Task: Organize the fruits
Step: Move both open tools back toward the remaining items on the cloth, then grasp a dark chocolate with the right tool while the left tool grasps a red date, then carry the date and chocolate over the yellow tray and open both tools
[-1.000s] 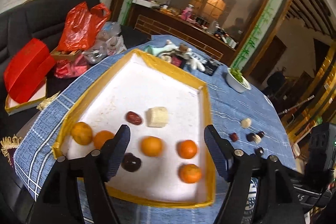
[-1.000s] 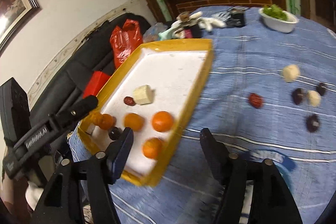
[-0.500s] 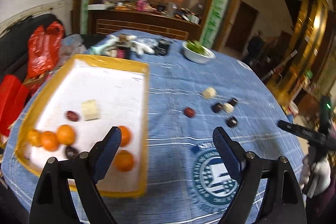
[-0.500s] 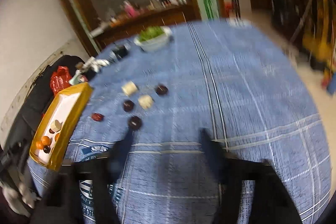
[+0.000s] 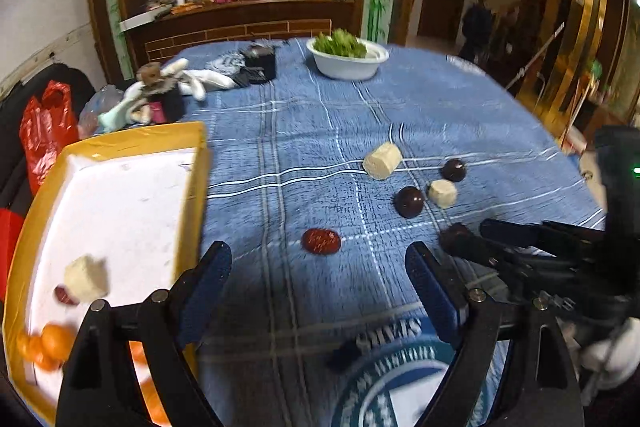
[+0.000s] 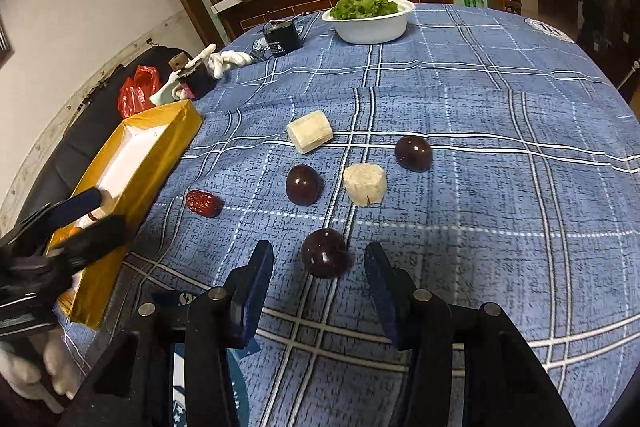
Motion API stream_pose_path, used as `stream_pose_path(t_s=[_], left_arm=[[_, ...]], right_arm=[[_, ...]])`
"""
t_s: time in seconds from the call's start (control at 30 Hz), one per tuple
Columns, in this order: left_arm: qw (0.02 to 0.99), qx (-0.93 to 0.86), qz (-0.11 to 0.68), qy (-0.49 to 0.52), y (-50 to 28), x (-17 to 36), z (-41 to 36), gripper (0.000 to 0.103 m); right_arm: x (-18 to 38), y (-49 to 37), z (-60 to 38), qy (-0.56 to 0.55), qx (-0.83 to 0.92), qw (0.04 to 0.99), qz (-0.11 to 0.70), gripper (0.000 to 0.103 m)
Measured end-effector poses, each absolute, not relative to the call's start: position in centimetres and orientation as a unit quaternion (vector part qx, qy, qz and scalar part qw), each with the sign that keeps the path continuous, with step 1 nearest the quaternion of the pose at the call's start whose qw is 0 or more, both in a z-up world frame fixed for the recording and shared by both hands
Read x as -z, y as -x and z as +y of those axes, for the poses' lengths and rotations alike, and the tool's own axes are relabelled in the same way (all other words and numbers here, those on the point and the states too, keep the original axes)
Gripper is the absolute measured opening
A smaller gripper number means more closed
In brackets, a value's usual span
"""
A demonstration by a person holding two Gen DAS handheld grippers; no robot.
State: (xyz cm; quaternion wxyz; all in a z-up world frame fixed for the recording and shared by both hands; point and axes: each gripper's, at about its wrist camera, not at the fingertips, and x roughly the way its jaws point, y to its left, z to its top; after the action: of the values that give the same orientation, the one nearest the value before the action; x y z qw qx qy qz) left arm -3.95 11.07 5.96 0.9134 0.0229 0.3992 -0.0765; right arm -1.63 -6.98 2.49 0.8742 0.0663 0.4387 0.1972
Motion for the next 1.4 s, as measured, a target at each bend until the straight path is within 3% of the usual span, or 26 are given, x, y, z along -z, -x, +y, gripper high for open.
stream_pose_path(t_s=[0.13,0.17,0.27,0.33,0.47,0.7,0.97,1.17,1.4], left_arm=[[0.908,0.068,0.409,-0.051,1.3,-3.9,9.9,0.087],[0.908,0.065,0.411,-0.053,0.9,-3.5,9.9,0.078],[0.894,0.062,0.441,-0.054,-0.3,-1.7,9.8,0.032],[0.893,0.073,0.442,-0.048,-0.2,-1.5,9.7,0.025],[0.900,0.073,0.427,-0.043,0.6,-2.4,9.8,0.025],[0.910,0.076,0.407,0.020,3.5,-5.1,12.7,0.025],[0.922,0.008,0.374,0.103,7.5,-8.7,22.7,0.025],[0.917,-0.057,0.372,0.135,7.5,-9.0,30.0,0.026],[0.900,-0.075,0.398,0.163,5.8,-6.9,34.5,0.026]], right_arm=[[-1.7,1.2,-7.5,-0.089,-0.212,0.869,0.439,0.053],[-1.6,1.0,-7.5,-0.092,-0.213,0.867,0.440,0.053],[-1.2,0.8,-7.6,-0.092,-0.215,0.864,0.446,0.053],[-1.1,0.9,-7.2,-0.077,-0.212,0.867,0.445,0.051],[-1.0,1.3,-6.4,-0.043,-0.201,0.874,0.439,0.029],[-1.9,1.8,-6.7,-0.039,-0.195,0.891,0.408,0.028],[-4.1,3.3,-5.9,-0.083,-0.222,0.888,0.394,0.028],[-7.4,5.2,1.6,-0.056,-0.304,0.867,0.390,0.029],[-7.4,4.2,11.3,-0.032,-0.362,0.832,0.419,0.029]])
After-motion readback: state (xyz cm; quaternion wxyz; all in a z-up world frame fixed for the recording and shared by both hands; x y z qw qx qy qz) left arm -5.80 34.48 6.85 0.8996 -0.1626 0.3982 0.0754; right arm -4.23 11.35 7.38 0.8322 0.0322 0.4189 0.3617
